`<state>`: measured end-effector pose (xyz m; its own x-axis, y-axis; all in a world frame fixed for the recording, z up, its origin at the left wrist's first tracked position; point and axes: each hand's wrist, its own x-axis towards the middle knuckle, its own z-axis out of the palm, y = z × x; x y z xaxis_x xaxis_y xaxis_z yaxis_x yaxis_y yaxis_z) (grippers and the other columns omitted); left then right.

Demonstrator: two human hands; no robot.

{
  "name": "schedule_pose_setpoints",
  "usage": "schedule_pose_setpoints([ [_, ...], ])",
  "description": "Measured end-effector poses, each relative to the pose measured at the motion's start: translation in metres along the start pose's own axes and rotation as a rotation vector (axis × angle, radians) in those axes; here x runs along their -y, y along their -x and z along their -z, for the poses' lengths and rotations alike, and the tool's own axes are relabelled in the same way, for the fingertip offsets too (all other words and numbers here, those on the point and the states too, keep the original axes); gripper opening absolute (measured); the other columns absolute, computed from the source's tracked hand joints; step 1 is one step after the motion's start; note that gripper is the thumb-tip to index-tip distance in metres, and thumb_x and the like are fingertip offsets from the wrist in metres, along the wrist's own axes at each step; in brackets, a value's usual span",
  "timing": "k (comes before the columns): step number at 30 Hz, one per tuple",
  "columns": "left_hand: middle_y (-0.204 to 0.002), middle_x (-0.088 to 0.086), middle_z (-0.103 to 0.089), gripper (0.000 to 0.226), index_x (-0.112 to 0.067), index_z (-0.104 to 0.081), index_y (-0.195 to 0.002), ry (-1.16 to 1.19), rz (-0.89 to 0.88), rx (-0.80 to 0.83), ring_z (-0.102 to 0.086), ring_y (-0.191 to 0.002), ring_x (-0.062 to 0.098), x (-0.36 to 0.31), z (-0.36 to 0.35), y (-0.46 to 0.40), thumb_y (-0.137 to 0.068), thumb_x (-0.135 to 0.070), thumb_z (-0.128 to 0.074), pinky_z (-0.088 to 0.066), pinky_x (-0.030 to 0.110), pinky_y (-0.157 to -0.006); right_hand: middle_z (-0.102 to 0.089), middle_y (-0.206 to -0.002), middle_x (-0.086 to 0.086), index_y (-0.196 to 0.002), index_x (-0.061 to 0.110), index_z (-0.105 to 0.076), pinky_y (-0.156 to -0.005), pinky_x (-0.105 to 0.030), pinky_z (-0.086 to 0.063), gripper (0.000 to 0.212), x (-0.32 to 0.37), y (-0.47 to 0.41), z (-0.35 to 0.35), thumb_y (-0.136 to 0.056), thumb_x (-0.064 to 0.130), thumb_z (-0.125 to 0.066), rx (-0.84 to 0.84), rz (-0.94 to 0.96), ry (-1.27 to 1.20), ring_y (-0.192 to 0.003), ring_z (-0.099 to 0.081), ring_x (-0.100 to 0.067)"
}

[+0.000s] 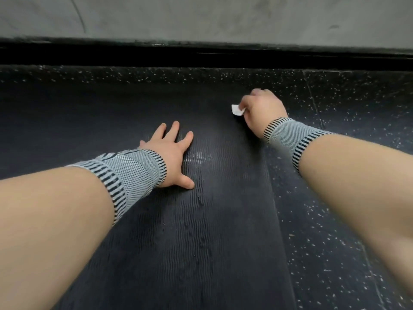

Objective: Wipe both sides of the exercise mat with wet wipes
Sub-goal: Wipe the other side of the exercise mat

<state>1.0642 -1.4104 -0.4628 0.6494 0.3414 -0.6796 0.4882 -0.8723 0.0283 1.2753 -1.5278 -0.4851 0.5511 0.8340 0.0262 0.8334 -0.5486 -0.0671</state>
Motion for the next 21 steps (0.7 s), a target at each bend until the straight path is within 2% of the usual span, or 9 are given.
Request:
schedule_pose_setpoints([
  [3, -0.159, 0.000, 0.030, 0.126, -0.034, 0.017, -0.153, 0.025, -0.004, 0.013, 0.021, -0.148, 0.028, -0.001, -0.001, 0.000, -0.070, -0.068, -0.072, -0.015, 0.061, -0.115, -0.057, -0.114, -0.012, -0.111, 0.016, -0.065, -0.089, -0.037, -0.043, 0.024, -0.003, -0.042, 0.002, -0.090, 0.014, -0.053, -0.002, -0.114, 0.012, -0.109, -0.051, -0.033],
  [7, -0.158, -0.001, 0.033, 0.126, -0.034, 0.018, -0.152, 0.069, -0.001, 0.037, 0.024, -0.147, 0.028, 0.001, 0.001, -0.001, -0.072, -0.064, -0.074, -0.011, 0.062, -0.115, -0.058, -0.122, -0.012, -0.120, 0.019, -0.062, -0.092, -0.035, -0.044, 0.033, 0.011, -0.084, 0.007, -0.089, 0.011, -0.054, 0.107, -0.229, -0.024, -0.112, -0.055, -0.033],
  [9, -0.157, -0.001, 0.034, 0.126, -0.034, 0.019, -0.152, 0.076, -0.002, 0.049, 0.025, -0.147, 0.028, -0.001, 0.001, -0.003, -0.073, -0.062, -0.074, -0.010, 0.063, -0.115, -0.060, -0.119, -0.010, -0.117, 0.018, -0.064, -0.093, -0.034, -0.044, 0.030, 0.018, -0.077, 0.003, -0.090, 0.013, -0.053, 0.074, -0.125, -0.068, -0.110, -0.056, -0.032],
  [12, -0.157, 0.000, 0.035, 0.126, -0.033, 0.020, -0.152, 0.068, -0.002, 0.051, 0.026, -0.146, 0.029, 0.000, 0.000, -0.003, -0.073, -0.062, -0.074, -0.010, 0.063, -0.115, -0.063, -0.102, -0.012, -0.102, 0.011, -0.069, -0.086, -0.035, -0.045, 0.021, 0.022, -0.042, -0.002, -0.087, 0.010, -0.054, 0.036, 0.236, -0.144, -0.099, -0.058, -0.034],
  [14, -0.157, 0.000, 0.035, 0.126, -0.034, 0.020, -0.152, 0.074, -0.005, 0.049, 0.026, -0.146, 0.029, 0.001, 0.001, -0.003, -0.073, -0.062, -0.074, -0.010, 0.063, -0.115, -0.062, -0.098, -0.014, -0.098, 0.009, -0.069, -0.083, -0.037, -0.046, 0.019, 0.020, -0.044, -0.004, -0.085, 0.008, -0.055, 0.031, 0.304, -0.144, -0.096, -0.058, -0.035],
  [16, -0.157, -0.001, 0.035, 0.126, -0.034, 0.020, -0.152, 0.083, -0.006, 0.052, 0.026, -0.146, 0.028, 0.000, 0.001, -0.003, -0.073, -0.062, -0.074, -0.009, 0.063, -0.115, -0.059, -0.106, -0.014, -0.106, 0.011, -0.067, -0.086, -0.037, -0.044, 0.023, 0.022, -0.067, -0.009, -0.088, 0.010, -0.053, 0.007, 0.198, -0.085, -0.102, -0.055, -0.035],
  [19, -0.156, -0.001, 0.036, 0.127, -0.035, 0.020, -0.152, 0.075, 0.006, 0.054, 0.026, -0.146, 0.028, -0.001, 0.000, -0.004, -0.072, -0.063, -0.074, -0.009, 0.063, -0.116, -0.055, -0.117, -0.012, -0.115, 0.015, -0.064, -0.091, -0.035, -0.042, 0.029, 0.036, -0.095, -0.013, -0.090, 0.011, -0.052, -0.033, 0.008, -0.121, -0.110, -0.052, -0.032],
  [21, -0.156, -0.001, 0.035, 0.127, -0.035, 0.020, -0.152, 0.071, 0.006, 0.052, 0.026, -0.146, 0.028, 0.000, 0.000, -0.004, -0.072, -0.063, -0.075, -0.010, 0.063, -0.115, -0.055, -0.118, -0.012, -0.117, 0.014, -0.064, -0.094, -0.035, -0.041, 0.031, 0.041, -0.086, -0.015, -0.090, 0.011, -0.051, -0.018, 0.051, -0.128, -0.112, -0.051, -0.033],
])
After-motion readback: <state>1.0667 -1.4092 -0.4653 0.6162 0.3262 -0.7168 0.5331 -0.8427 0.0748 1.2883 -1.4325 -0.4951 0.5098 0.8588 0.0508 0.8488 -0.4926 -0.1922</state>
